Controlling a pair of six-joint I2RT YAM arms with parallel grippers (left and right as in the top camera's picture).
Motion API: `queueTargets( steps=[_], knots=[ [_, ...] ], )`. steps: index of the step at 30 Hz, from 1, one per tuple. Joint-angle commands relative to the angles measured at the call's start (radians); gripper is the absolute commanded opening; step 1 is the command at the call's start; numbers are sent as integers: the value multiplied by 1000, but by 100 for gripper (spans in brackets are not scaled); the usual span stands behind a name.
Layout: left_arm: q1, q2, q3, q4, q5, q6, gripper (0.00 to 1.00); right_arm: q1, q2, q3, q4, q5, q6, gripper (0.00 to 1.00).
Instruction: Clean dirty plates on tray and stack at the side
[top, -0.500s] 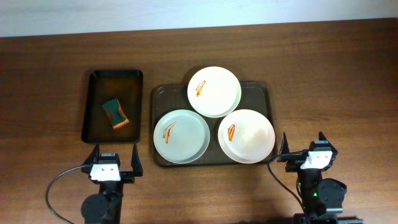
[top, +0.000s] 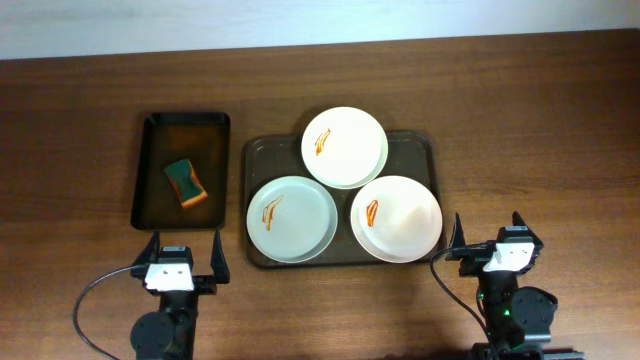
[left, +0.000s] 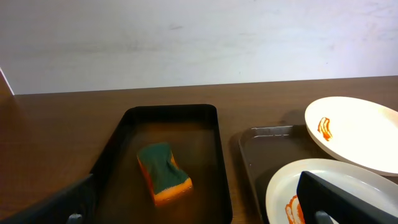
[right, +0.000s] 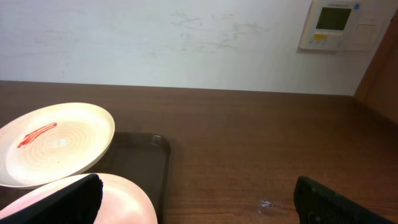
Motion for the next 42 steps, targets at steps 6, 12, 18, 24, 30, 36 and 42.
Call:
queueTargets(
  steps=[6,12,18,24,30,36,42],
  knots=[
    [6,-8,-6,-2,-6,16,100,9,-7,-8,-3,8,0,98],
    [6,-8,-6,-2,-6,16,100,9,-7,-8,-3,8,0,98],
    [6,-8,-6,-2,-6,16,100,9,-7,-8,-3,8,0,98],
    [6,-8,-6,-2,-6,16,100,9,-7,-8,-3,8,0,98],
    [6,-8,-5,24,194,-90,100,9,-7,-8,-3,8,0,98],
    [6,-8,-5,347,798,-245,100,9,-7,-8,-3,8,0,98],
    [6,-5,69,593,752,-306,100,9,-7,-8,-3,8,0,98]
  ],
)
